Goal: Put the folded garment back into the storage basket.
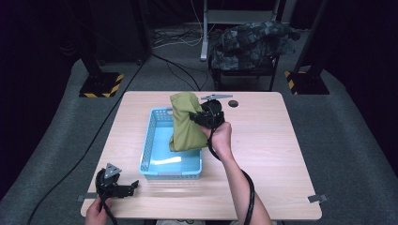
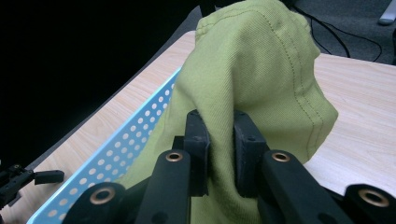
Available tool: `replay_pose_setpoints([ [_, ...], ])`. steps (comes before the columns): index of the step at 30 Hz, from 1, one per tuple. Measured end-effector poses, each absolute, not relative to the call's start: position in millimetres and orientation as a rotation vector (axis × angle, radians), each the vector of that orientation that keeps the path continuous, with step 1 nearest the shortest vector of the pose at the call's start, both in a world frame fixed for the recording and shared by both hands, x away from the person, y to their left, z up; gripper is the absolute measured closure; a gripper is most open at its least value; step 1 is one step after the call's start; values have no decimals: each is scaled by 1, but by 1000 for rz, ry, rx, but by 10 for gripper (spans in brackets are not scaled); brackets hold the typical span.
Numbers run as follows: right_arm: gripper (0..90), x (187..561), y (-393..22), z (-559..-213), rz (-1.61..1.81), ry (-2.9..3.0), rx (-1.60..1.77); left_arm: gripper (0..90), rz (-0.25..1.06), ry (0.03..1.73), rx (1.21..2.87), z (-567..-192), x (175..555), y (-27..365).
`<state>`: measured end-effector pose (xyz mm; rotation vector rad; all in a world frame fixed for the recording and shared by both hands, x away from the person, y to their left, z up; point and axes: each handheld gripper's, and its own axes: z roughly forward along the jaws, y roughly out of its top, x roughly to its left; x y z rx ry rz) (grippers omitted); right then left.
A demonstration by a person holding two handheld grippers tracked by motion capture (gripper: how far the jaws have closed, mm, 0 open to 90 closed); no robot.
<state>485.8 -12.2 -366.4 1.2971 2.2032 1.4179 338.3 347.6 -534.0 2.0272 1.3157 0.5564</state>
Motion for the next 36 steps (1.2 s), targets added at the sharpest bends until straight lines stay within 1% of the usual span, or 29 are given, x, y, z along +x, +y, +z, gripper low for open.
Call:
replay_pose_setpoints([
  [36, 786, 492, 12, -394, 1423, 2209, 1428, 0, 555, 1317, 2027, -534, 338, 347],
])
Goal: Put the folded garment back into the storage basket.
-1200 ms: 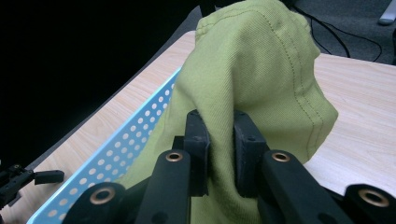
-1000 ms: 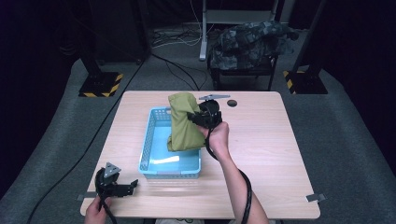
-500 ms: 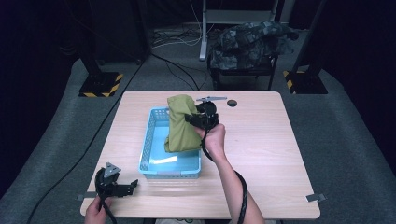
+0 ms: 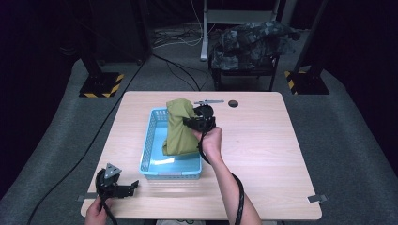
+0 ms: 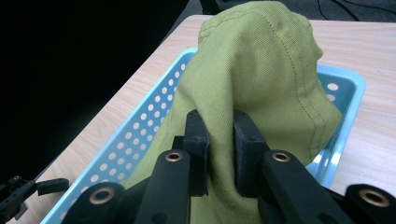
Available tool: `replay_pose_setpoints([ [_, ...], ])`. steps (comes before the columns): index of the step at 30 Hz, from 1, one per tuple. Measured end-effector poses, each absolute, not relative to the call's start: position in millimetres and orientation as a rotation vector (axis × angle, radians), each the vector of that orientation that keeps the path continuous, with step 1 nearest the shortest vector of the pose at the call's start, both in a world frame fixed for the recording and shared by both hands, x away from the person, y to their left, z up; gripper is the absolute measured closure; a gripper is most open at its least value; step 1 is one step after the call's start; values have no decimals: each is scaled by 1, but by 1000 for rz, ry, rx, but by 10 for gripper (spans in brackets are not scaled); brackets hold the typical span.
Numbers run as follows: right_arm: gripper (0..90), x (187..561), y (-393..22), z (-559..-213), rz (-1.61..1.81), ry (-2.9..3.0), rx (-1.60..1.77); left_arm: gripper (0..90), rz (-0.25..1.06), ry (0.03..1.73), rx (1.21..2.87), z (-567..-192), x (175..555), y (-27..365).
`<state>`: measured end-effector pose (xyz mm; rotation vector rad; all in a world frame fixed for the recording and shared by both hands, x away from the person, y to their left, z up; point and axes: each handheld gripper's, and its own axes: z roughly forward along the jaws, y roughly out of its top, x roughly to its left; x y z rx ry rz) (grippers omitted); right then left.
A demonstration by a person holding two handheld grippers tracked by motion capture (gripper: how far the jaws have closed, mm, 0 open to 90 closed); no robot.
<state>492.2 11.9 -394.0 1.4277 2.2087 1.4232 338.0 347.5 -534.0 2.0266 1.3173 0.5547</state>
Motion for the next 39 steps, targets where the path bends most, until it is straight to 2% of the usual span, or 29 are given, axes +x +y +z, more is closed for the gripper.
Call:
replay_pose_setpoints([
  [39, 786, 498, 47, -432, 1387, 2233, 1577, 0, 554, 1317, 2027, -534, 338, 348],
])
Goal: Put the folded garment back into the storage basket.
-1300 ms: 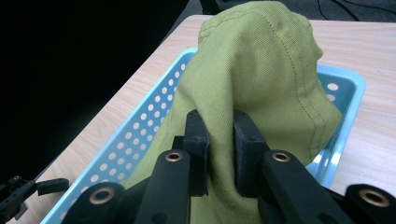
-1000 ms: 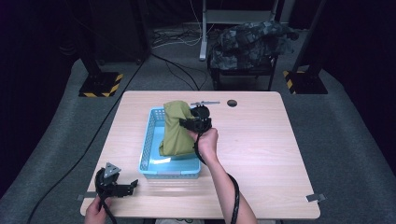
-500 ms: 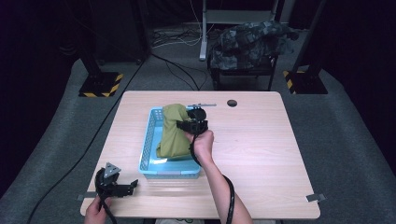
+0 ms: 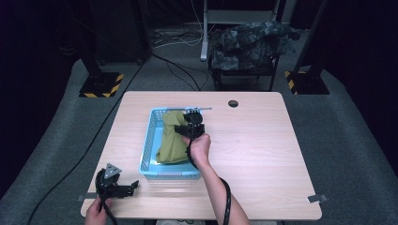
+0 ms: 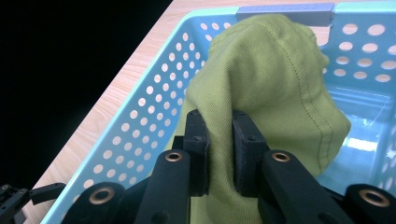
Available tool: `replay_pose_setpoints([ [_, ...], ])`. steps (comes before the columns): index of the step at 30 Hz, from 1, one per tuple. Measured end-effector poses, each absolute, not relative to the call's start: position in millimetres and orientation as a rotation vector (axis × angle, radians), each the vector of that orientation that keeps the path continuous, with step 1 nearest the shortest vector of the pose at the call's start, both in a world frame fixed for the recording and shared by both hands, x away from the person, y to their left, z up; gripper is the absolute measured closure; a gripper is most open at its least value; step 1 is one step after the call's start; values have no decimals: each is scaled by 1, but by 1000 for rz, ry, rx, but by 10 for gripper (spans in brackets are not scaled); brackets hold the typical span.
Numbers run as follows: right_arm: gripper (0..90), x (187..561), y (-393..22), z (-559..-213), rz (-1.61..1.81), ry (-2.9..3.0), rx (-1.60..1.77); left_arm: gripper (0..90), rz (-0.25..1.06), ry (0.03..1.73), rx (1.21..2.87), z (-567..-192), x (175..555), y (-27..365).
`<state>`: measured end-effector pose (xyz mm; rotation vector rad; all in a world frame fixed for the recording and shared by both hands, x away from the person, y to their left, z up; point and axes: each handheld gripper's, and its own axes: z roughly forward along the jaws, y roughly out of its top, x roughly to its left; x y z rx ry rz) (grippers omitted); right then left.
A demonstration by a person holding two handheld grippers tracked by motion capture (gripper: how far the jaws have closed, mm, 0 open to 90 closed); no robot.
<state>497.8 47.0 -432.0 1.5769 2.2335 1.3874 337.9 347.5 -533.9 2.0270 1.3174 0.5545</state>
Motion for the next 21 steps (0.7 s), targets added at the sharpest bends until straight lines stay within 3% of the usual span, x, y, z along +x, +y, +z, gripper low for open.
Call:
replay_pose_setpoints([
  [15, 802, 497, 59, -436, 1368, 2266, 1570, 0, 554, 1318, 2027, -534, 338, 348],
  [21, 737, 498, 58, -430, 1351, 2276, 1563, 0, 554, 1318, 2028, -534, 338, 348],
])
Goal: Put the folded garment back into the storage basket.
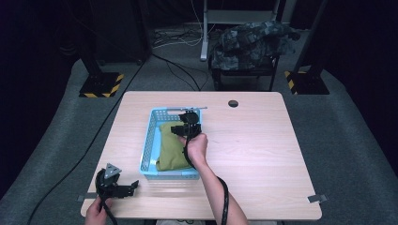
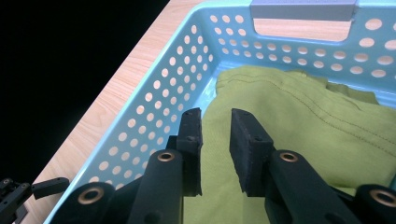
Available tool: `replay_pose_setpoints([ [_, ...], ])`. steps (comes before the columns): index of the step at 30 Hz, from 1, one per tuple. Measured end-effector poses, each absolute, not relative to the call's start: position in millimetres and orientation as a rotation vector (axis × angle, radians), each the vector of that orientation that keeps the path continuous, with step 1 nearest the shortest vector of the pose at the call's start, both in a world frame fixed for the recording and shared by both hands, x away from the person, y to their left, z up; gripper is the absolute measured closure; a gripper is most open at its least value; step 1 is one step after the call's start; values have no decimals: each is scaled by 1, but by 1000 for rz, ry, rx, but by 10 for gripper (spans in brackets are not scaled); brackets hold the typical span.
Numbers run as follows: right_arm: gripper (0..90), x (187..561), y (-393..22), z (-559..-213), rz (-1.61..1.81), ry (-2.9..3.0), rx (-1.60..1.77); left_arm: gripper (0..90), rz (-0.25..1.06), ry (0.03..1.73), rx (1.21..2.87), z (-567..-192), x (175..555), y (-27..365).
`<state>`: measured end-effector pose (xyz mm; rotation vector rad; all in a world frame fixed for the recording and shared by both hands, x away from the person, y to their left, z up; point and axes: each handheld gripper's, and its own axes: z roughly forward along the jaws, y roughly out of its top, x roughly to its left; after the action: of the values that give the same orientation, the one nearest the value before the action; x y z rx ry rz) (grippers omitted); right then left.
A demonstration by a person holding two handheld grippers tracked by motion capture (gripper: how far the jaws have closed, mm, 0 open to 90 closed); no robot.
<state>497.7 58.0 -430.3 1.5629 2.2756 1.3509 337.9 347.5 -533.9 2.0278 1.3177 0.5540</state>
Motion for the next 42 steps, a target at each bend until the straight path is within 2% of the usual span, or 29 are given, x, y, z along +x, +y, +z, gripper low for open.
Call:
replay_pose_setpoints([
  [7, 629, 500, 53, -433, 1311, 2305, 1567, 0, 554, 1317, 2027, -534, 338, 348],
  [13, 423, 500, 47, -432, 1248, 2325, 1547, 0, 555, 1317, 2027, -534, 338, 348],
  [25, 111, 490, 30, -426, 1167, 2384, 1445, 0, 555, 1318, 2027, -534, 338, 348],
  [30, 44, 485, 19, -422, 1161, 2386, 1406, 0, 555, 1317, 2027, -534, 338, 348],
  [42, 20, 468, -21, -419, 1129, 2336, 1373, 0, 555, 1317, 2027, -534, 338, 348],
])
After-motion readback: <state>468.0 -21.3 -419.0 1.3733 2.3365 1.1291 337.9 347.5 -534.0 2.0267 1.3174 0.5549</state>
